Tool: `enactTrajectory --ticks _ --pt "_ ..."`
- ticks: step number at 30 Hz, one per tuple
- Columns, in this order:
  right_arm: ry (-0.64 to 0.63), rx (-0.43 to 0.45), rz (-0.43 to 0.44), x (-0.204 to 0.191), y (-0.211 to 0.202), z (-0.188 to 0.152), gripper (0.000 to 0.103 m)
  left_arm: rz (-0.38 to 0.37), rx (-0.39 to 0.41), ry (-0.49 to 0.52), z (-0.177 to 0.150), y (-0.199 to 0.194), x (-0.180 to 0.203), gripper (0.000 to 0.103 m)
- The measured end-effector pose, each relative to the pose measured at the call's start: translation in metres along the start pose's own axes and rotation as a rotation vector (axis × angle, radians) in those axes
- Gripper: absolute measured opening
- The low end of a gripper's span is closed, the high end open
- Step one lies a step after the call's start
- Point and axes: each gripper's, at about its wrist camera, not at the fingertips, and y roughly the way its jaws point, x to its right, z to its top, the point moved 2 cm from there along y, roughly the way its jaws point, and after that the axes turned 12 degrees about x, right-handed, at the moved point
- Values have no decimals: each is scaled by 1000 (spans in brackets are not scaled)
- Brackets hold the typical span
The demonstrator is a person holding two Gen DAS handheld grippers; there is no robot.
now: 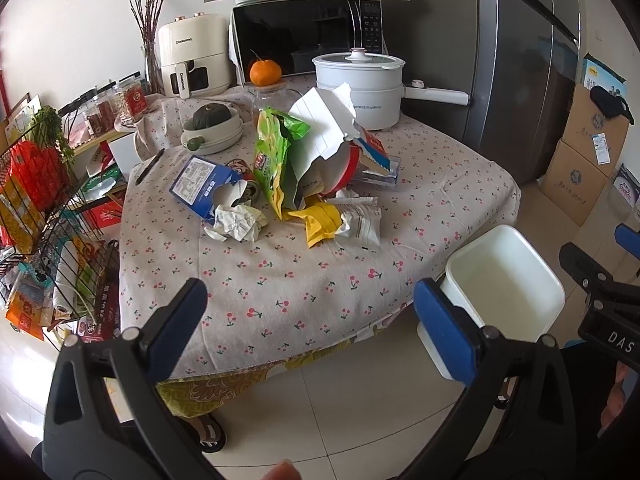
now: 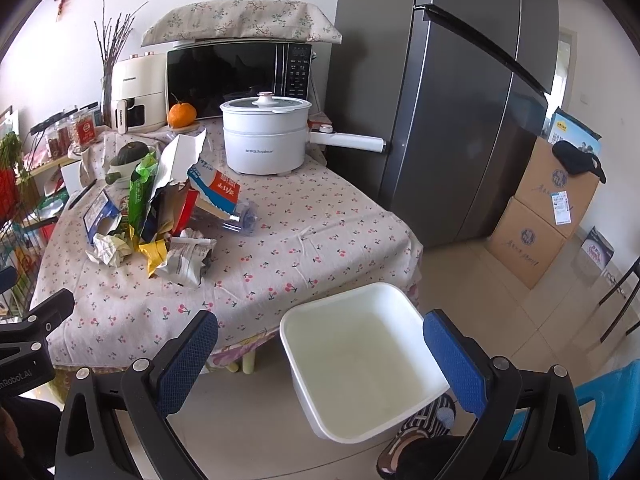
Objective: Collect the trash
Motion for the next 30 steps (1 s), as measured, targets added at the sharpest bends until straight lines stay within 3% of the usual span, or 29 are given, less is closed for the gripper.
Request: enactTrajectory --ticks 30 --pt "9 11 6 0 -3 -1 103 1 -2 -2 -1 2 4 102"
